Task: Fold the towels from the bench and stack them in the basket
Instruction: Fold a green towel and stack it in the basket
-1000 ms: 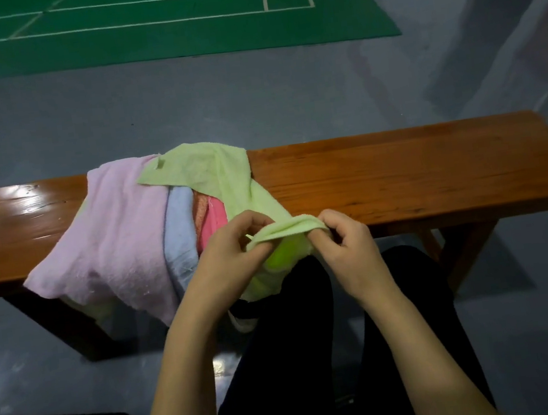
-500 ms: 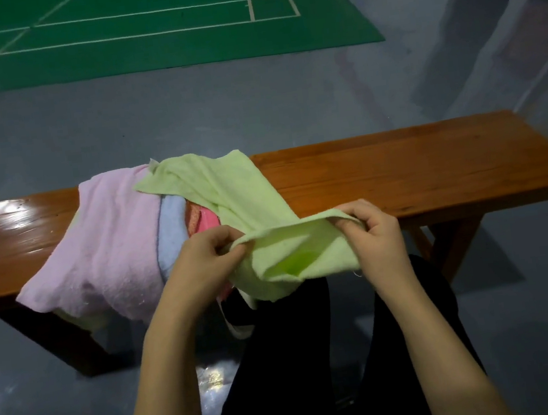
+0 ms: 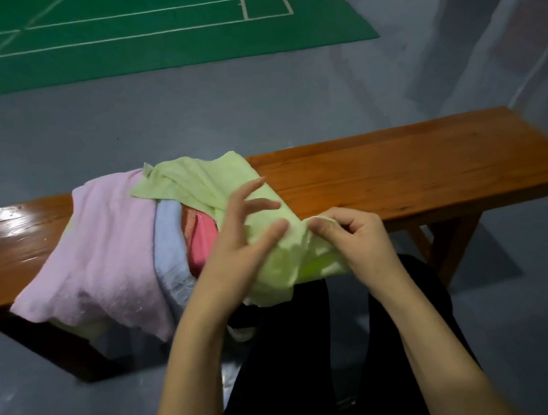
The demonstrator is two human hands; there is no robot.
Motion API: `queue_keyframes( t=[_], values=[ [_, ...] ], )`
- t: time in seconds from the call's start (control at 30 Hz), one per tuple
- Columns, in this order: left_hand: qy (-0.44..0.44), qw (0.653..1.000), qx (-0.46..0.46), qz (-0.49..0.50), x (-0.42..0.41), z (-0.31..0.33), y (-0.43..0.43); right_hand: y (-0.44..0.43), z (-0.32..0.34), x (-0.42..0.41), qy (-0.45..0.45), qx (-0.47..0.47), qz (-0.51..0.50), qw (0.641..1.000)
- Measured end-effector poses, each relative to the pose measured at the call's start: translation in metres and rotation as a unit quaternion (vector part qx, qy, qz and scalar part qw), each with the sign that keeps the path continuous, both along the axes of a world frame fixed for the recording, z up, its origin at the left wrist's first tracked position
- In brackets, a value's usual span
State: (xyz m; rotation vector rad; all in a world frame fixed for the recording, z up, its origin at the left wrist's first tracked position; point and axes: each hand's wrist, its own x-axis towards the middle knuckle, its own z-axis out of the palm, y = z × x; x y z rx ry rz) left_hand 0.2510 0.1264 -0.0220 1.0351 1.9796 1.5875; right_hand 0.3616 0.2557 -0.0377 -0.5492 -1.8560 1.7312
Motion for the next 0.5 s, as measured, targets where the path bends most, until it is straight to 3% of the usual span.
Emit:
queue_keyframes(
  t=[0.07,0.17,0.3,0.5],
  values=[
    [0.056,0.994,-0.07,-0.057,0.013,0.002,0.012,-0.002,0.003,-0.004,0.004,-0.007,0.02,1.0],
    [0.135,0.986,-0.095,-0.007,0.016,0.004,0.021,0.004,0.002,0.0,0.001,0.0,0.023,1.0],
    [0.125,0.99,-0.053,0.029,-0.001,-0.003,0.01,0.015,0.002,0.011,-0.049,0.007,0.02,0.999],
    [0.14,0.981,-0.064,0.121,-0.026,-0.003,-0.019,0.035,0.003,0.022,-0.118,0.071,-0.01,0.99]
  ],
)
